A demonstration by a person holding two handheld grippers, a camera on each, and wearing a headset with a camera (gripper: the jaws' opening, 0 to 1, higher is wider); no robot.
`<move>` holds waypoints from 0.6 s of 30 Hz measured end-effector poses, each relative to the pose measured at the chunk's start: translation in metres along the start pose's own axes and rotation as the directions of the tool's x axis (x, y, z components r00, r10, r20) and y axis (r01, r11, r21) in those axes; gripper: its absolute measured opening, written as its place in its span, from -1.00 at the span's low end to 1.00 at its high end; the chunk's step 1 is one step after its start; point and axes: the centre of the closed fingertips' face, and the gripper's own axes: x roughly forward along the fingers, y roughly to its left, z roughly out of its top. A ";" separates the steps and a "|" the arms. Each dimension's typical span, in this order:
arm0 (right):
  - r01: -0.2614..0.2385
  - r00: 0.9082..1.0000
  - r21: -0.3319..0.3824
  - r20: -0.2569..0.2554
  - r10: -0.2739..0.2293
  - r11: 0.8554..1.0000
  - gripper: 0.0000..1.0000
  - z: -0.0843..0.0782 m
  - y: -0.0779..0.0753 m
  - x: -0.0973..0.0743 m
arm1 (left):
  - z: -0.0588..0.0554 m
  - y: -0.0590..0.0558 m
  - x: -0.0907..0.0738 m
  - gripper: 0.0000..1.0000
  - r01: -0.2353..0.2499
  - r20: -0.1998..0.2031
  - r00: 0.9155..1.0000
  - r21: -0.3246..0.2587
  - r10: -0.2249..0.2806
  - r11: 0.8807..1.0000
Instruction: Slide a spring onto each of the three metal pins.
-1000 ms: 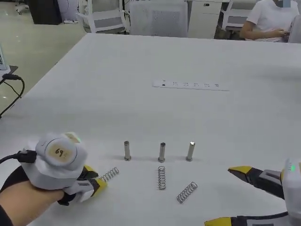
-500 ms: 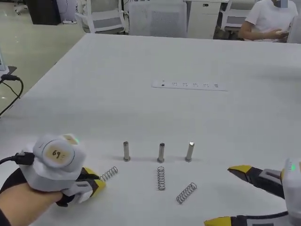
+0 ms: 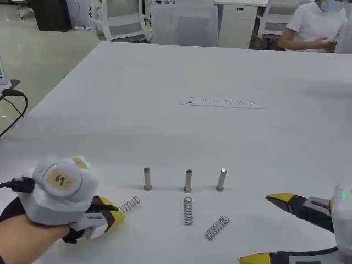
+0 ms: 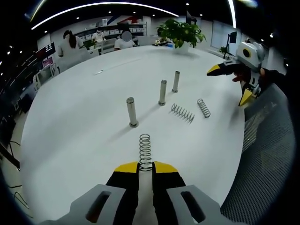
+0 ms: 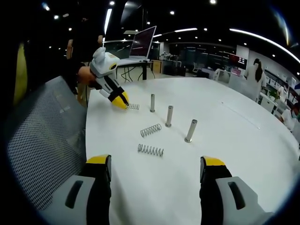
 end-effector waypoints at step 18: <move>-0.024 0.999 -0.019 0.022 0.024 1.000 0.34 0.015 0.007 -0.003 | 0.025 -0.031 -0.019 -0.95 0.097 0.057 0.993 0.094 -0.103 0.991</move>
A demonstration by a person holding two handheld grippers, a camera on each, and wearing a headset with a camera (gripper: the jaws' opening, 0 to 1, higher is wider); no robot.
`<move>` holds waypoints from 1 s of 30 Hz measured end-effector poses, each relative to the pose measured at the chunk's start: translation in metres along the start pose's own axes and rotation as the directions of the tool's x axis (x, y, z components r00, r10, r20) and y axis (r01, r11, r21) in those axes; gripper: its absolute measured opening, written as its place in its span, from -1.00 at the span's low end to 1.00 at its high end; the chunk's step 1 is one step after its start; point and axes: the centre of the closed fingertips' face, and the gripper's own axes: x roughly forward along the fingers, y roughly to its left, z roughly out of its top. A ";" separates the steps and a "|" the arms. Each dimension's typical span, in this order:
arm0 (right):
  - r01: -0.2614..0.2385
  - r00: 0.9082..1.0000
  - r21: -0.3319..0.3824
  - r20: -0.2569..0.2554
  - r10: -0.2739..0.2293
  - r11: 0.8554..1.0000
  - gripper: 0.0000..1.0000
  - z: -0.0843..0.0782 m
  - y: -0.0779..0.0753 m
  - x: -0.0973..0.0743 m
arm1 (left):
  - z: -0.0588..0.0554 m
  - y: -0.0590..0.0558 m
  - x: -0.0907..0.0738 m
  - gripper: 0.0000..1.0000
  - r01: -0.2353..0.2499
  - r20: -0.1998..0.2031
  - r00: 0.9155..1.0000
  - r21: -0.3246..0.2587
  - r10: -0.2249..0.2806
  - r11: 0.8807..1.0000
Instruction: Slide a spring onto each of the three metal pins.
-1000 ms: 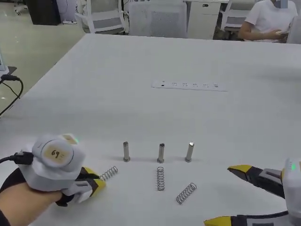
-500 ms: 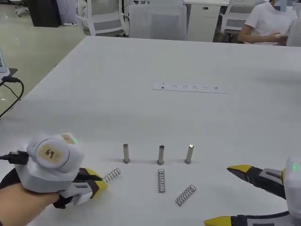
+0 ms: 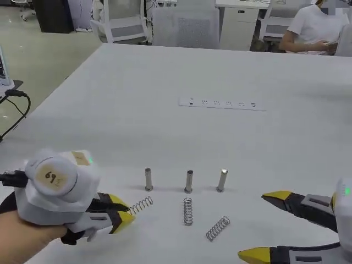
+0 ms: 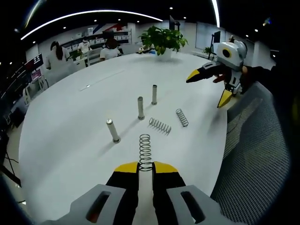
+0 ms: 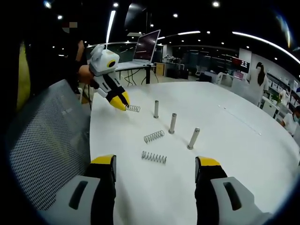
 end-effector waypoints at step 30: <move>-0.137 0.989 -0.038 0.051 0.139 0.990 -0.38 0.038 0.033 -0.002 | 0.041 -0.063 -0.012 -0.95 0.172 0.069 0.979 0.214 -0.191 0.962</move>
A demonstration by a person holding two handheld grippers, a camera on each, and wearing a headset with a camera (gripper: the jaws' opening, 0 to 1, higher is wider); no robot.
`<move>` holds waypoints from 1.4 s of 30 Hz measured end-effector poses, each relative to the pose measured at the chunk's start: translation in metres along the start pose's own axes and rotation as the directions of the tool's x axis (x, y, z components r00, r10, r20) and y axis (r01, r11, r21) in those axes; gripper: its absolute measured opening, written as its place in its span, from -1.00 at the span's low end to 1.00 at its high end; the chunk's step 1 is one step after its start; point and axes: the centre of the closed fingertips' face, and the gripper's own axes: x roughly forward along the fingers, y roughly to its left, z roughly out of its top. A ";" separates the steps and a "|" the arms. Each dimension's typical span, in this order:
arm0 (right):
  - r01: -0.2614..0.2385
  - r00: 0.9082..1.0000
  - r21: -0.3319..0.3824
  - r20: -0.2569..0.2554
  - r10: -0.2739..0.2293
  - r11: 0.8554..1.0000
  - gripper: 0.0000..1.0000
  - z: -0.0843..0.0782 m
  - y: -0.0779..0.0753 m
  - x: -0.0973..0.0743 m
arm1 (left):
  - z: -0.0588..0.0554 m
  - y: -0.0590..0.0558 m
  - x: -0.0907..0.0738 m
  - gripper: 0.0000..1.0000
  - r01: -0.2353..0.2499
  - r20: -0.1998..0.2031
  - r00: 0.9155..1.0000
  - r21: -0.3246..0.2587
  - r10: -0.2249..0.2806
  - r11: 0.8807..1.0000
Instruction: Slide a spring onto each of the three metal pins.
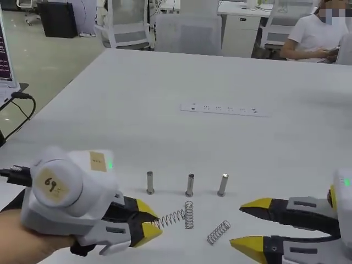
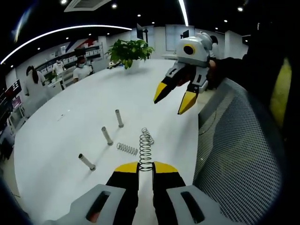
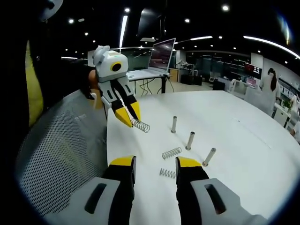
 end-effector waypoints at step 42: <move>-0.232 0.972 -0.034 0.019 0.233 0.972 -0.71 0.025 0.053 0.018 | 0.037 -0.052 0.003 -0.95 0.159 0.079 0.981 0.179 -0.175 0.971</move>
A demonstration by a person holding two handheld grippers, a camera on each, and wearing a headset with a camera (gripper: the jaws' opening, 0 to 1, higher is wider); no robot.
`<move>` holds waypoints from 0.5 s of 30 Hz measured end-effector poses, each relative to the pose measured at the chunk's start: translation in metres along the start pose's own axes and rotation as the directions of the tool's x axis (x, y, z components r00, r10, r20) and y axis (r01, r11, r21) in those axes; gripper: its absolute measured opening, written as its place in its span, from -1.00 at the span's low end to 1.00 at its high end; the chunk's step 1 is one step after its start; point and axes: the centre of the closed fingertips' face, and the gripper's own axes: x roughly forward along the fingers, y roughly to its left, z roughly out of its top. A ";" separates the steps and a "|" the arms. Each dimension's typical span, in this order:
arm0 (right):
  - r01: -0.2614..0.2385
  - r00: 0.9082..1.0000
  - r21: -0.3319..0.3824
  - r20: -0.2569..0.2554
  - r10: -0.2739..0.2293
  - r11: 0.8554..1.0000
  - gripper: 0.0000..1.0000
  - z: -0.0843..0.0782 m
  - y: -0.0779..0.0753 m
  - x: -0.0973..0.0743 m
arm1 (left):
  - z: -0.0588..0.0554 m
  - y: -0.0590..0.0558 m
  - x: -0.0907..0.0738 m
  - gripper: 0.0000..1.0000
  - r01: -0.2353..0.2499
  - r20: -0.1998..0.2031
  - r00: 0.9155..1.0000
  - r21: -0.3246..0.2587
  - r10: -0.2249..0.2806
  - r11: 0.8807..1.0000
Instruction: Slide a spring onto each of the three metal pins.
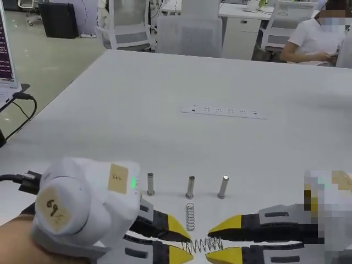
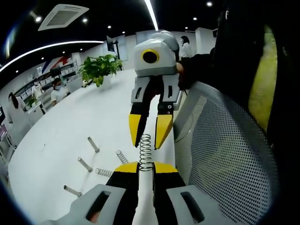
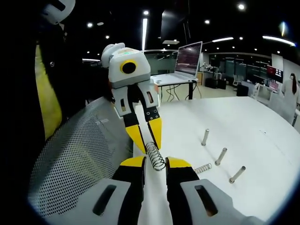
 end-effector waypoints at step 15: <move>-0.038 0.997 0.049 0.066 0.035 0.998 -0.75 0.012 0.005 -0.004 | 0.017 -0.004 -0.003 -0.95 0.010 0.077 0.997 0.014 -0.011 1.000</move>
